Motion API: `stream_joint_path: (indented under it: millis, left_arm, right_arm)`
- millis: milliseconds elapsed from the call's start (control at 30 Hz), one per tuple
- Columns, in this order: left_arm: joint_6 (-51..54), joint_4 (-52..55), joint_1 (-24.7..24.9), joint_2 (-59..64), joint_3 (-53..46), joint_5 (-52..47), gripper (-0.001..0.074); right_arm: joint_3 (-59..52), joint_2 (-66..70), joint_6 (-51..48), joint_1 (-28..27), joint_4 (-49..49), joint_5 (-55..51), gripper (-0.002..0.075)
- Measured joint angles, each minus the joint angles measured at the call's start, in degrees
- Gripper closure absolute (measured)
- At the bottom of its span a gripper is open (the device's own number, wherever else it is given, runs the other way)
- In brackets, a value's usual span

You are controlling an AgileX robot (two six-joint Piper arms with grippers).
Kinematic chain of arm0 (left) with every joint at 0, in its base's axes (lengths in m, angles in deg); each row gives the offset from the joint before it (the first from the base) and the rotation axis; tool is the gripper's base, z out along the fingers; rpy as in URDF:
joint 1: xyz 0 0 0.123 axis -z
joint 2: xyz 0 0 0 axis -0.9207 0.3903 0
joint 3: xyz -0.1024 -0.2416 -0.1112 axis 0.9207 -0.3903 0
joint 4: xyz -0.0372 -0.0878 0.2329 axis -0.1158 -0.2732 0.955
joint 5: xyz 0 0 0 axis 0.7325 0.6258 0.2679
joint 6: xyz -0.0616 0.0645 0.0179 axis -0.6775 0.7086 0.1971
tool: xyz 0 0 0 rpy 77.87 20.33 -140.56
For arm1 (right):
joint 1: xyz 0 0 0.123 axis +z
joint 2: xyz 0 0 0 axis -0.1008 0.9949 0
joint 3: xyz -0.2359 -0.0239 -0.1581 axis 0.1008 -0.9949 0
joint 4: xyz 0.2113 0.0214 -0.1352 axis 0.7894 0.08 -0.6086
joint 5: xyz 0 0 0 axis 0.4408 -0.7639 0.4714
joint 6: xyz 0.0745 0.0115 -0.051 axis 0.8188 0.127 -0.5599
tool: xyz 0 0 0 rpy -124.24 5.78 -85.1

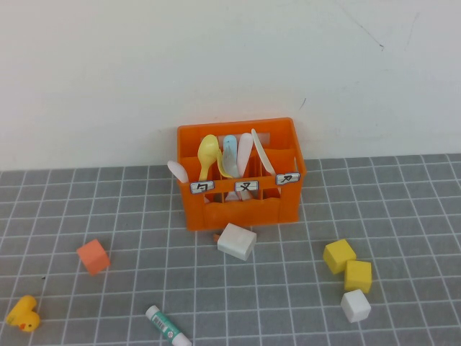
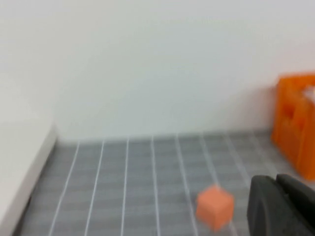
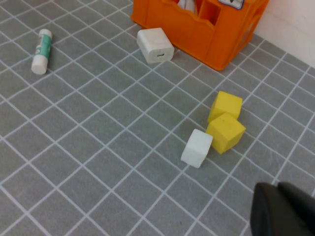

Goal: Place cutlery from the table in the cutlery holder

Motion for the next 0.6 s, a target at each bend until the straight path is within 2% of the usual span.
stream_joint_path:
  millis: [200,600]
  left_arm:
    - [-2.2,-1.4,-1.7,-0.2,-1.9,-9.2,0.0736]
    - [-3.0,-1.4,-0.1,-0.3,-1.9,-9.4,0.0736]
  right_arm:
    - [0.0,-0.3,0.0,0.0,0.2,-0.2,0.0726]
    - [0.0,-0.3,0.0,0.0,0.2,-0.2,0.0726]
